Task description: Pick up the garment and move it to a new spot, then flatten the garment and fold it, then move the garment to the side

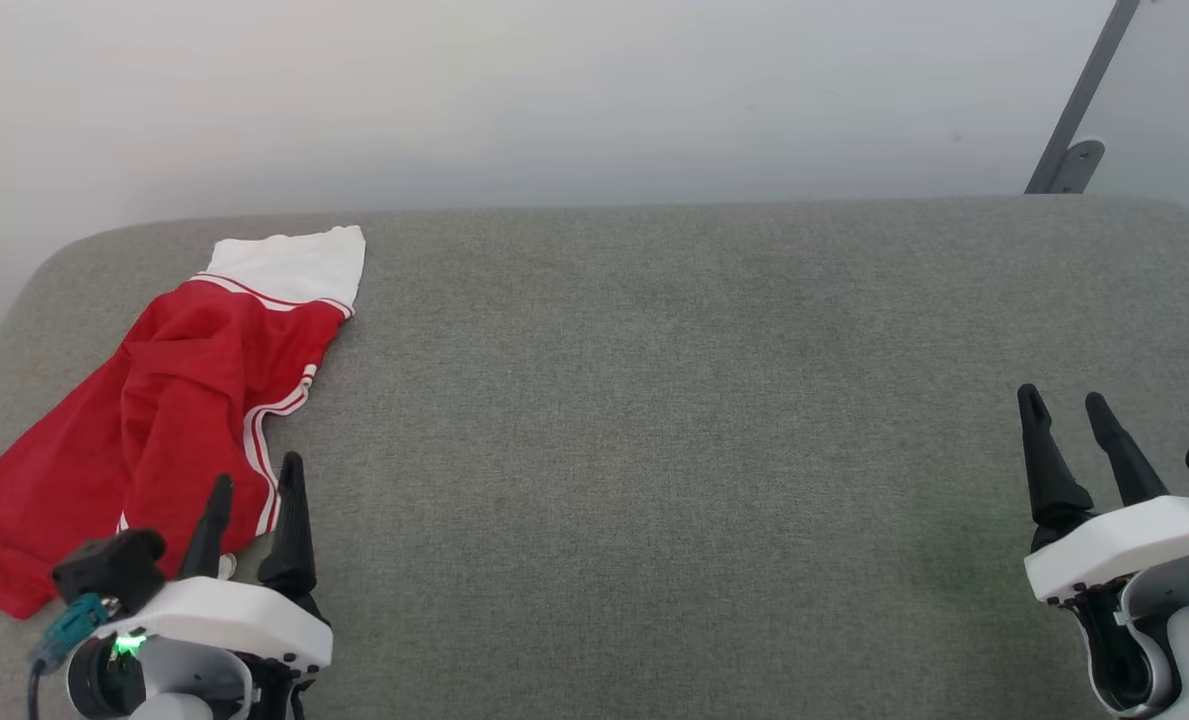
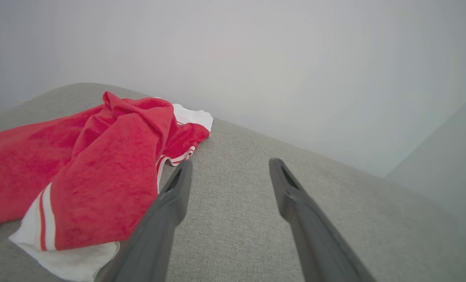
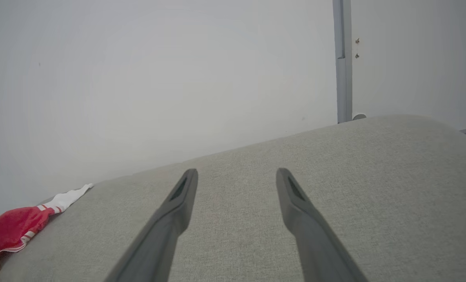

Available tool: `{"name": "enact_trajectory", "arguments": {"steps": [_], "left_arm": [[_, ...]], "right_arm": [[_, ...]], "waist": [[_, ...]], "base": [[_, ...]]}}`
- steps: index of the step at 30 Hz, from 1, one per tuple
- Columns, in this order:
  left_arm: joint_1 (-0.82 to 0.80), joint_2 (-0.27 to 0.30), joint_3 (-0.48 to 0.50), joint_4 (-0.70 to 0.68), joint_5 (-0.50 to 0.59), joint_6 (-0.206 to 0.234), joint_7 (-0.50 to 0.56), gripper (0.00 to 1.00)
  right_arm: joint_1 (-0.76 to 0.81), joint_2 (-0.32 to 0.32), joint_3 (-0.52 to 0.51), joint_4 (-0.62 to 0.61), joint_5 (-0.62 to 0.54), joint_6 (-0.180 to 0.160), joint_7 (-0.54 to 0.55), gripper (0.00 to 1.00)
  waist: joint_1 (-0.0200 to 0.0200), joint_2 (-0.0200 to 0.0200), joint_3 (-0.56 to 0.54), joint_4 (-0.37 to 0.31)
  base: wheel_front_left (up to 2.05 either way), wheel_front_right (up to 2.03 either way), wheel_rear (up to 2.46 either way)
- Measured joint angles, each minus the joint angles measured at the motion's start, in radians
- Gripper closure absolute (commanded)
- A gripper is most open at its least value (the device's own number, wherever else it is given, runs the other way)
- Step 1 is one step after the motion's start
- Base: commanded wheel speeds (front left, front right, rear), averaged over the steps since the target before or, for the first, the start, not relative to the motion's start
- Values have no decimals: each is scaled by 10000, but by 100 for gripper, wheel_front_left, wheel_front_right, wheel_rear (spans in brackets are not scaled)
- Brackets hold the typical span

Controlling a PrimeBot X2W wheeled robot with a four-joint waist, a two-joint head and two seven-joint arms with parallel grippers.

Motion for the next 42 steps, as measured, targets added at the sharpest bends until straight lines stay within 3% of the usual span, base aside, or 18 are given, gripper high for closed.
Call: {"name": "enact_trajectory", "arguments": {"steps": [20,42], "left_arm": [[188,219,-313,-25,1787,128,-512,0],[272,-56,194,167,3160,-506,-963,0]], "right_arm": [[-112,-88,-84,211,-1877,2,-529,0],[-288,-174,90,408,-2357,4,-970,0]], "waist": [[0,0,-84,-34],[0,0,-77,-46]], "base": [[0,0,0],[0,0,0]]}}
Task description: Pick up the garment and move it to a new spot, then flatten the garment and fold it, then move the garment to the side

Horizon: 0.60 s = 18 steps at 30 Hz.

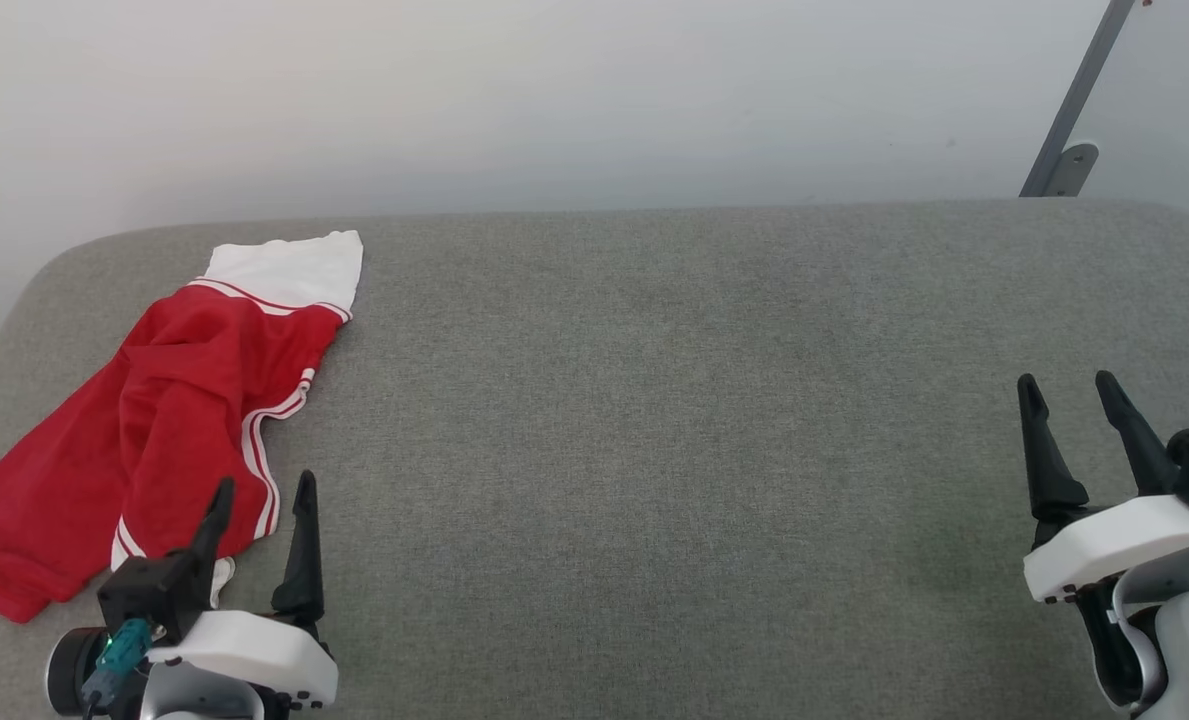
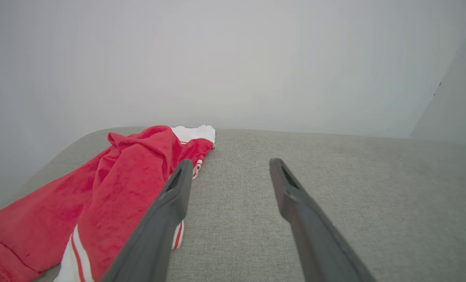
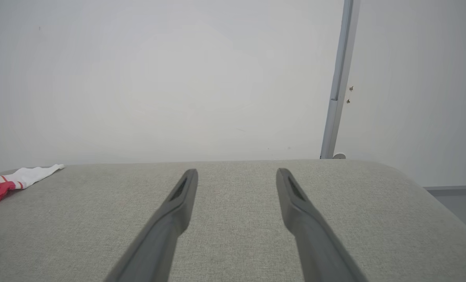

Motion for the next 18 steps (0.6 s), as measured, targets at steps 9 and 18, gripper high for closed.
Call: {"name": "enact_trajectory", "arguments": {"steps": [9,18], "left_arm": [[27,-192,265,96,585,-286,-167,0],[23,-240,420,221,1206,-447,-326,0]], "right_arm": [[-35,-199,336,46,-81,8,-173,0],[-117,-364,368,63,-451,8,-332,0]], "waist": [[0,0,22,25],[0,0,47,83]], "base": [[0,0,0],[0,0,0]]}}
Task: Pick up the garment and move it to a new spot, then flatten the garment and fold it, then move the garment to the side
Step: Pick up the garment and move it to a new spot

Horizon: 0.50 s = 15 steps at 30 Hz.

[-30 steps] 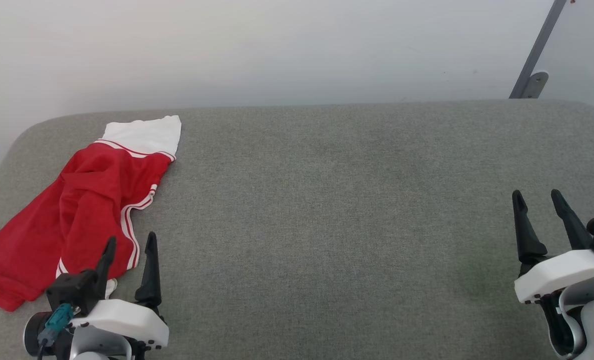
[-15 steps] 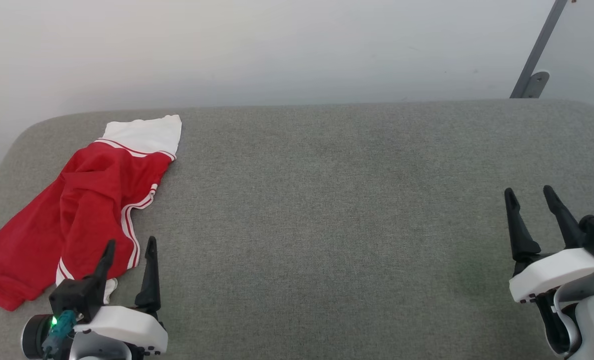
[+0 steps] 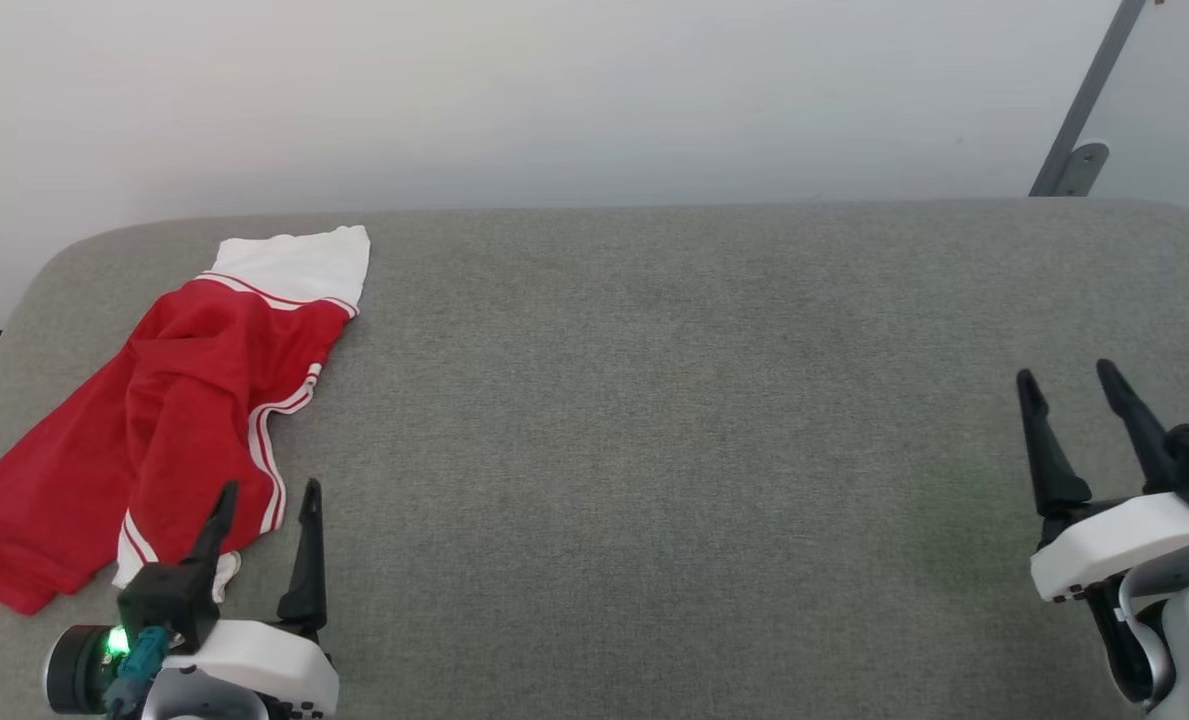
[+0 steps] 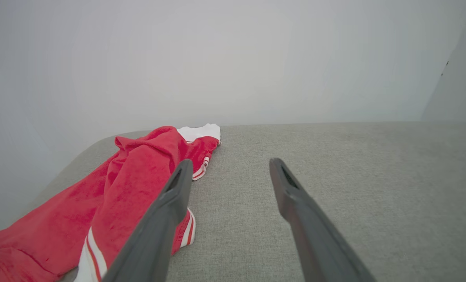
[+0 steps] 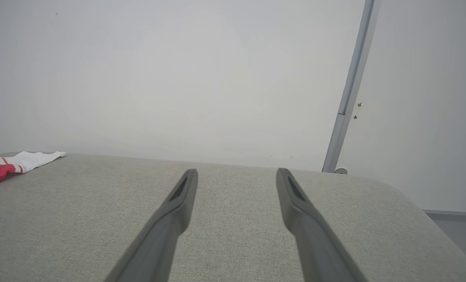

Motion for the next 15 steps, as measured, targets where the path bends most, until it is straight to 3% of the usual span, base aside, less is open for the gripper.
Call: {"name": "enact_trajectory", "arguments": {"steps": [7,15], "left_arm": [[-136,-176,148,232,82,-29,-42,0],[-177,-483,437,316,61,-13,-42,0]], "right_arm": [[13,134,-31,-190,88,0,-54,0],[82,259,694,-314,203,0,-54,0]], "waist": [[0,0,96,384],[0,0,213,1526]], "base": [[0,0,0],[0,0,0]]}}
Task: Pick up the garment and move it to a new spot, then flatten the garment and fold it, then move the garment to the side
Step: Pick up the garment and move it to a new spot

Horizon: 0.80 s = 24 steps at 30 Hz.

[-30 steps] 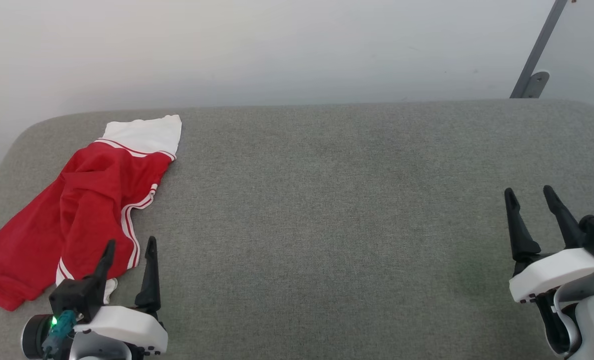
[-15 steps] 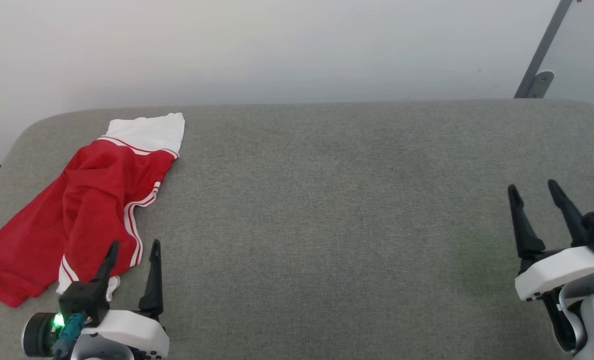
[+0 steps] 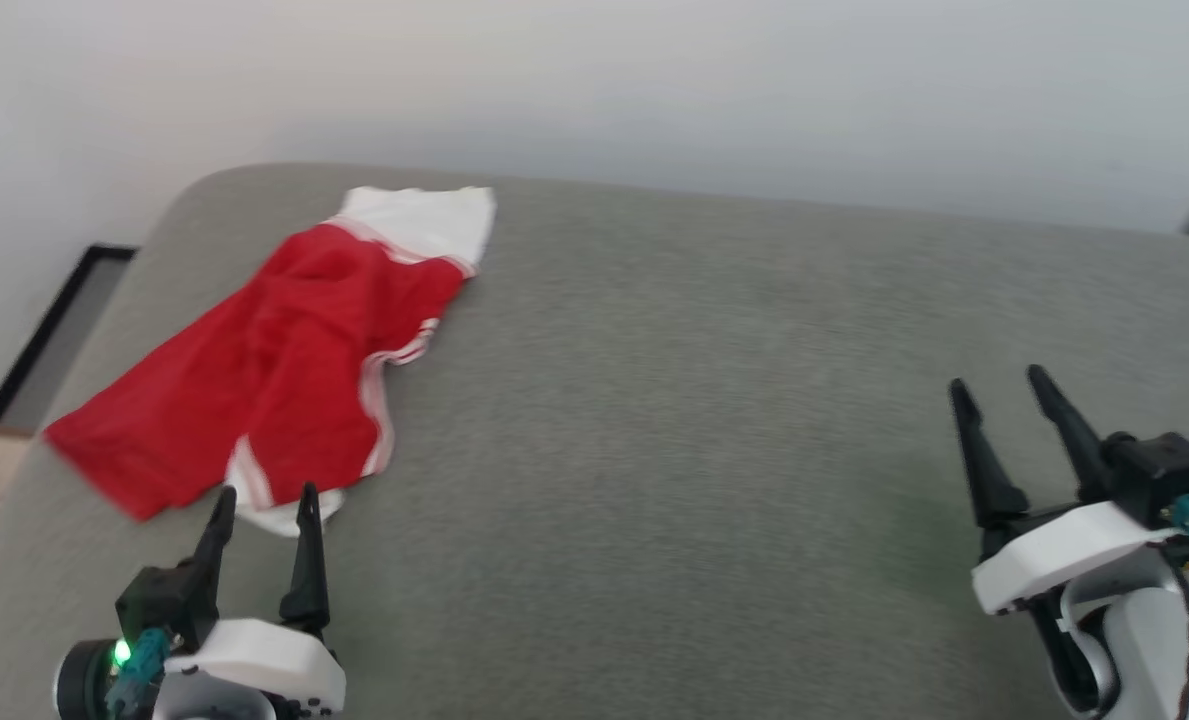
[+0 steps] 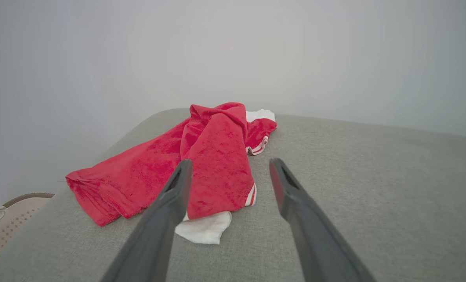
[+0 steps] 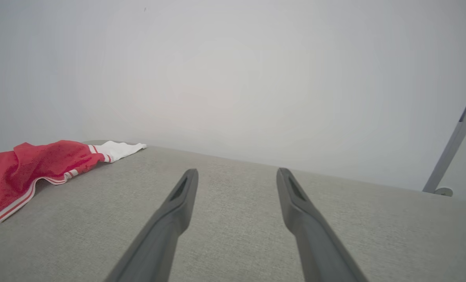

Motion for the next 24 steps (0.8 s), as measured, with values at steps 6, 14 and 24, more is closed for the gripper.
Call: {"name": "enact_trajectory", "arguments": {"steps": [6,14,24], "left_arm": [[286,-146,186,-63,69,161,0,0],[786,-238,299,-428,71,435,0,0],[1371,-268,134,-1057,-840,978,0,0]], "right_arm": [[-29,234,575,-42,169,0,0,0],[-33,493,1471,-25,353,2,0,0],[-164,796,2351,128,546,2,0,0]], "waist": [[0,0,27,1069],[0,0,-27,2454],[0,0,-66,3760]], "base": [[0,0,0],[0,0,0],[0,0,0]]}}
